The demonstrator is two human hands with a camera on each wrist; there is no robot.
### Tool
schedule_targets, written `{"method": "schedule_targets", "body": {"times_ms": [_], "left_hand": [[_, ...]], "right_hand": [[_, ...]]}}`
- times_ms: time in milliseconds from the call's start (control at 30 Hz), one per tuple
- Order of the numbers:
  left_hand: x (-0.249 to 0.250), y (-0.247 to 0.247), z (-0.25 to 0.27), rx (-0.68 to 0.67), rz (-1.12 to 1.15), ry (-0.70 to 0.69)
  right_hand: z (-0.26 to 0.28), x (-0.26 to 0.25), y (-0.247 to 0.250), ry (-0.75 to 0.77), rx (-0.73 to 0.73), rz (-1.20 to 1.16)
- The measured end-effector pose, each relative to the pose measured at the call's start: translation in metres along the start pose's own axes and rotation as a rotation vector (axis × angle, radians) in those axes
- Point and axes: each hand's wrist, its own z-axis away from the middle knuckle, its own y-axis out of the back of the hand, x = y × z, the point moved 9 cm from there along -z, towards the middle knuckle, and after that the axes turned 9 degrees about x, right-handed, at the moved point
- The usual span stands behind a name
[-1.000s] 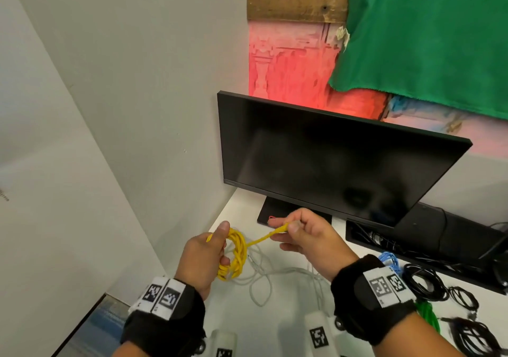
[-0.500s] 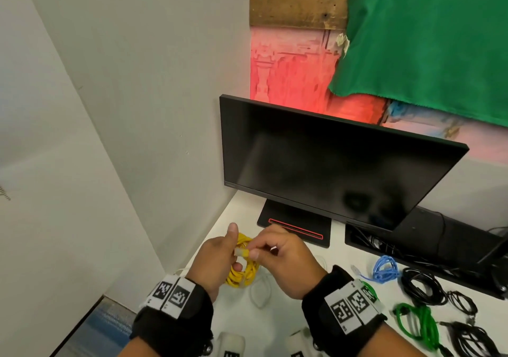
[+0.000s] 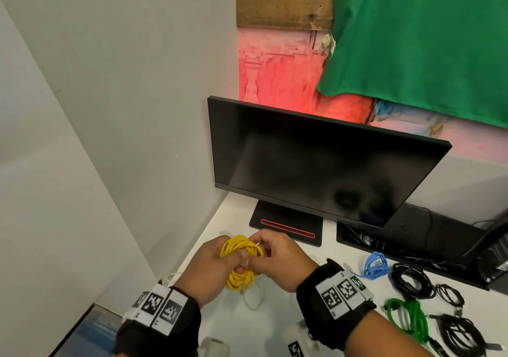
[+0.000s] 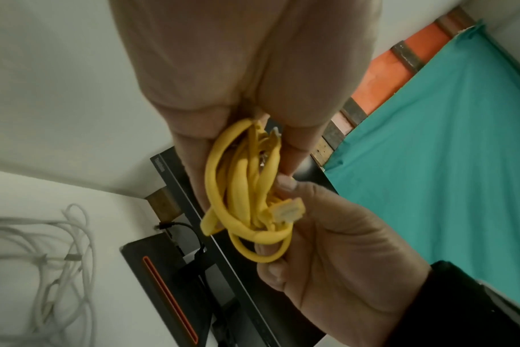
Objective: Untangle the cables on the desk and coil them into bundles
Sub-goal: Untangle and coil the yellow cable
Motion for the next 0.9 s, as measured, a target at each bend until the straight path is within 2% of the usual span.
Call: {"method": "schedule_targets", "body": {"times_ms": [100,233,333,433,600,733,900], "left_hand": [[-0.003,-0.002,0.002,0.016,0.009,0.032],[-0.012,-0.004,0.005,0.016,0.227,0.147],[-0.015,0.000,0.001,0.021,0.378,0.199],[-0.012,0.004,-0.003,0.037,0.348,0.169],[-0.003,0.010,-0.002,0.155,0.032,-0.068],[-0.007,-0.015,0.011,-0.029,0.068,-0.071],[-0.006,-0.018,0.012,-0.045,0.011,-0.158]], "right_hand": [[0.001,0.003,0.001,-0.064,-0.058,-0.012],[0.004,-0.001,-0.004,-0.108,-0.165,-0.142],[0.009,0.003,-0.010,-0.180,-0.237,-0.399],[0.010,0.004,-0.014,-0.173,-0.271,-0.524],[0.001,0.003,-0.008,-0.066,-0.075,-0.382],[-0.004,0.010,0.014,-0.043,0.159,-0.310],[-0.002,0.016,0.016,0.003,0.207,-0.054]]}}
